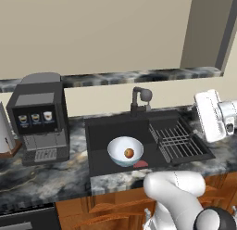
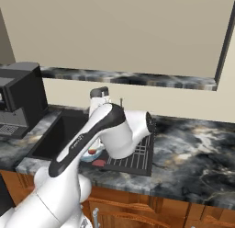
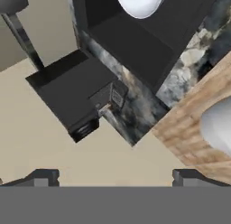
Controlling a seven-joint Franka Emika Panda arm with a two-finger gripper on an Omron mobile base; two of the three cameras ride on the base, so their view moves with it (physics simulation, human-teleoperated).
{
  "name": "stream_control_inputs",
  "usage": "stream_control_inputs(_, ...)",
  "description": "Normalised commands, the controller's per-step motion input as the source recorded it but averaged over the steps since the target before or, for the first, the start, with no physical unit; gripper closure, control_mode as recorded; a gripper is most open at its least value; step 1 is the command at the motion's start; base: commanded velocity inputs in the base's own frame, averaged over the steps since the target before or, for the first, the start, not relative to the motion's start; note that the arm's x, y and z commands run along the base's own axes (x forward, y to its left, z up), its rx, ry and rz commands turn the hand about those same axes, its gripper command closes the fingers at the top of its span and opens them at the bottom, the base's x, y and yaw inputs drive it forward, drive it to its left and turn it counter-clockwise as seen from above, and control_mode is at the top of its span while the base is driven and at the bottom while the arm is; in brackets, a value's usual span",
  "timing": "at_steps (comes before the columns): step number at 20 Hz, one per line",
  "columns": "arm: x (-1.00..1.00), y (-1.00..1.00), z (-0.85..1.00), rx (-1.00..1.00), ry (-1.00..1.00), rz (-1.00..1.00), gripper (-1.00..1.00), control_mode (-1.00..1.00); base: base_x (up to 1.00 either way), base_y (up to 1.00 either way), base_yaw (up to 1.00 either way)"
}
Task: Pick the apple from the cabinet and place it in the bowl. Then pick the bowl and place it in the sink. Then turn on the sink facuet.
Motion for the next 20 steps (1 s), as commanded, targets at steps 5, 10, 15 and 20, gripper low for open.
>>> stream_control_inputs(5,0.57,-0.11,-0.16,0.55,0.17,-0.37,-1.00,-1.00,0.00,0.00,0.00)
stream_control_inputs(10,0.84,-0.01,-0.11,0.53,0.21,-0.31,-1.00,-1.00,0.00,0.00,0.00)
stream_control_inputs(15,0.93,-0.22,-0.01,0.44,0.26,-0.25,-1.00,-1.00,0.00,0.00,0.00)
stream_control_inputs(20,0.99,-0.25,-0.09,0.17,0.24,-0.02,-1.00,-1.00,0.00,0.00,0.00)
